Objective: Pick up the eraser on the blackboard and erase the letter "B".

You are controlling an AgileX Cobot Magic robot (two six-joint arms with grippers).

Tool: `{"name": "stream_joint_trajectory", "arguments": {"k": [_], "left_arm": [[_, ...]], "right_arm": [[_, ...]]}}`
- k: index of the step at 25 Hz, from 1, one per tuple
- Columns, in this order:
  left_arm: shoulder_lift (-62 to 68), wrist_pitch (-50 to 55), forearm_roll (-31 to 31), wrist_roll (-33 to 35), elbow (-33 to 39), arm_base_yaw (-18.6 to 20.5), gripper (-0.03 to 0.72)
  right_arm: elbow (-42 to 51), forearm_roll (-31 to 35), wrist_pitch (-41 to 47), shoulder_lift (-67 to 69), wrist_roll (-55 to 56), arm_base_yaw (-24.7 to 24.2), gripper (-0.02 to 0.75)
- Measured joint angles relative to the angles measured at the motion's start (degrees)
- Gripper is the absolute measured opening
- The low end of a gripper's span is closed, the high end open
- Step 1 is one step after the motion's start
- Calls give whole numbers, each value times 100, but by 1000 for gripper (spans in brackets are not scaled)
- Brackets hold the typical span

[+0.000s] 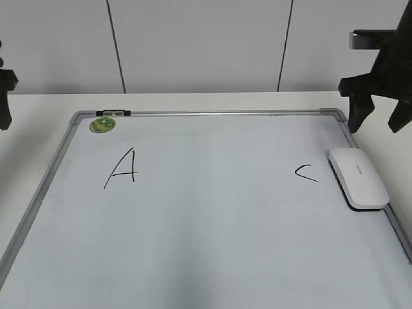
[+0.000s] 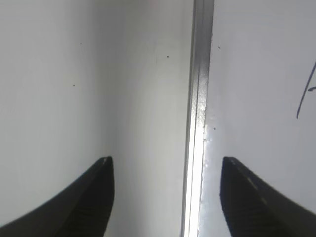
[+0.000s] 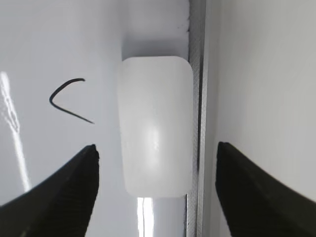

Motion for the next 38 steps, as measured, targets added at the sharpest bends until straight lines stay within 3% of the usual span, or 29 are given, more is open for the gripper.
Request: {"name": "stream_joint_trajectory", "arguments": {"k": [5, 11, 17, 21, 23, 29, 38], "left_arm": [[-1102, -418, 25, -10, 942, 0, 499], [-2535, -1012, 80, -10, 2498, 0, 466], [-3994, -1082, 188, -10, 3657, 0, 431], [-5061, -985, 299, -10, 4095, 0, 419], [-5591, -846, 248, -10, 4263, 0, 449], [-6855, -416, 244, -10, 4666, -6, 406], [-8310, 237, 654, -12, 5262, -408, 374]], "right_arm": [[1002, 0, -92, -1019, 89, 232, 542], [2670, -231, -1188, -2479, 442, 765, 542], [4068, -357, -1611, -3655, 696, 1067, 542], [4693, -389, -1612, -4615, 714, 1067, 542], [4972, -389, -1557, -5221, 719, 1067, 542], [5416, -379, -1004, -6962, 728, 1080, 542], [5590, -579, -219, -8856, 728, 1091, 541]]}}
